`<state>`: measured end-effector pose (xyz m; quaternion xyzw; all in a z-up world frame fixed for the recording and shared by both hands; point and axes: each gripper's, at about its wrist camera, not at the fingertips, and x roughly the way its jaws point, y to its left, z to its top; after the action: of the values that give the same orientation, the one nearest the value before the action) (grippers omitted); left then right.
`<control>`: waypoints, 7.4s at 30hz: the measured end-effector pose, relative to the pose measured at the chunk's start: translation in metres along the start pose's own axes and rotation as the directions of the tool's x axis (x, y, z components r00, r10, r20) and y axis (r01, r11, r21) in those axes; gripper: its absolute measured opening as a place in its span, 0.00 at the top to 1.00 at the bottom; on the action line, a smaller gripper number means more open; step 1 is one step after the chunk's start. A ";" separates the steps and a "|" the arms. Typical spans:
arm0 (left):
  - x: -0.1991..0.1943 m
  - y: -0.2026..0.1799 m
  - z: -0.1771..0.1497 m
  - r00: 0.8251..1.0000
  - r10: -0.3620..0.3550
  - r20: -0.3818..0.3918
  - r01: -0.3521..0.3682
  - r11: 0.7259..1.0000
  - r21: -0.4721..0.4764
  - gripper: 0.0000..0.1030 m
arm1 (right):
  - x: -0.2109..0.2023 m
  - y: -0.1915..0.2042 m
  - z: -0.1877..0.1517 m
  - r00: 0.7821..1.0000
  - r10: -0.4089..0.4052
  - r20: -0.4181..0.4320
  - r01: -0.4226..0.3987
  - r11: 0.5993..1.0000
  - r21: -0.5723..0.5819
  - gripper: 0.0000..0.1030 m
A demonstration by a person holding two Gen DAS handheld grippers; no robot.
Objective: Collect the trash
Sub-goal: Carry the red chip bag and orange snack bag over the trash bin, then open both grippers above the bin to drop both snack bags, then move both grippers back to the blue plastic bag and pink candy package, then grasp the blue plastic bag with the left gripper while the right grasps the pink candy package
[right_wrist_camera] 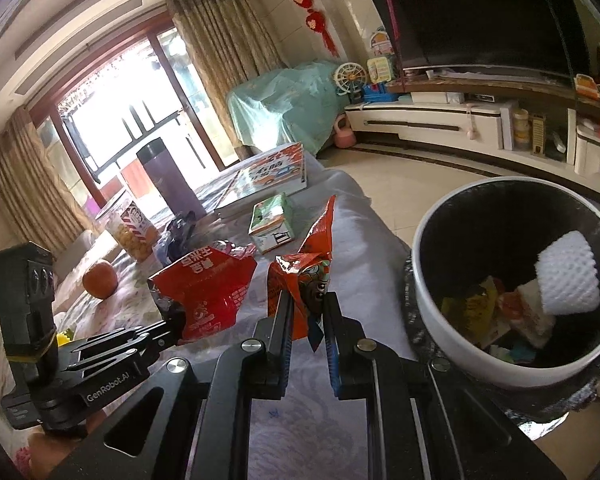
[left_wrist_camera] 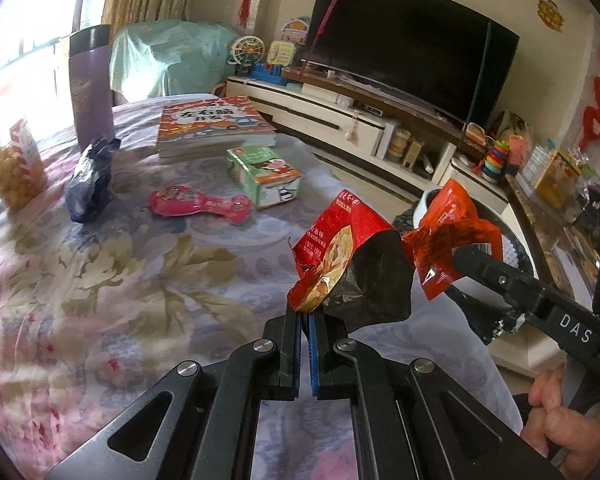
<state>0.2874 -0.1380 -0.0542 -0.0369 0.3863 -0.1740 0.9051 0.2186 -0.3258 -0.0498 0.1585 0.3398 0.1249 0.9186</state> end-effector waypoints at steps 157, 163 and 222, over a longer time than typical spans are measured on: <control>-0.026 0.094 -0.013 0.981 0.188 -0.039 -0.192 0.962 -0.192 0.40 | 0.042 0.040 -0.012 0.989 0.104 -0.101 -0.107 0.994 -0.027 0.12; -0.008 0.119 0.007 0.976 0.212 -0.044 -0.216 0.957 -0.193 0.39 | 0.061 0.057 -0.008 0.985 0.125 -0.117 -0.132 0.990 -0.059 0.12; -0.054 0.146 -0.040 0.998 0.065 0.003 -0.062 0.969 -0.241 0.76 | 0.117 0.094 -0.009 0.914 0.163 -0.371 -0.208 0.974 -0.085 0.49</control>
<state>0.2658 0.0200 -0.0742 -0.1350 0.4004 -0.0968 0.9012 0.2869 -0.1984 -0.0895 0.1079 0.4779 0.2591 0.8324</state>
